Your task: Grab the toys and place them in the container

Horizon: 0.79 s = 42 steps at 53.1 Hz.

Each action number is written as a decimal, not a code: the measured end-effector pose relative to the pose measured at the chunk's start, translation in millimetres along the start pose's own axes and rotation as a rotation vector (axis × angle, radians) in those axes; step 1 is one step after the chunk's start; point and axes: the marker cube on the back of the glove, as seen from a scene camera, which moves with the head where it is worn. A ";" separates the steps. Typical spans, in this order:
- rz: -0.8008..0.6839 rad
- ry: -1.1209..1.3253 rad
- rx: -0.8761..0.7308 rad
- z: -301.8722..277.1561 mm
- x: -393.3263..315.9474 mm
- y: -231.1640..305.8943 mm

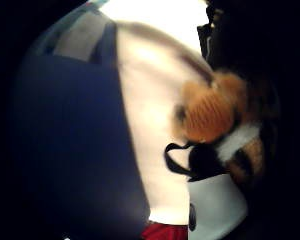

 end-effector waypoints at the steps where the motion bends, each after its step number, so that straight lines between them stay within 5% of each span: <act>1: -0.004 0.003 0.008 -1.4 0.1 0.6; 23: -0.081 -0.113 0.253 -100.5 22.7 50.1; 42: -0.239 -0.111 0.318 -190.4 -68.9 96.4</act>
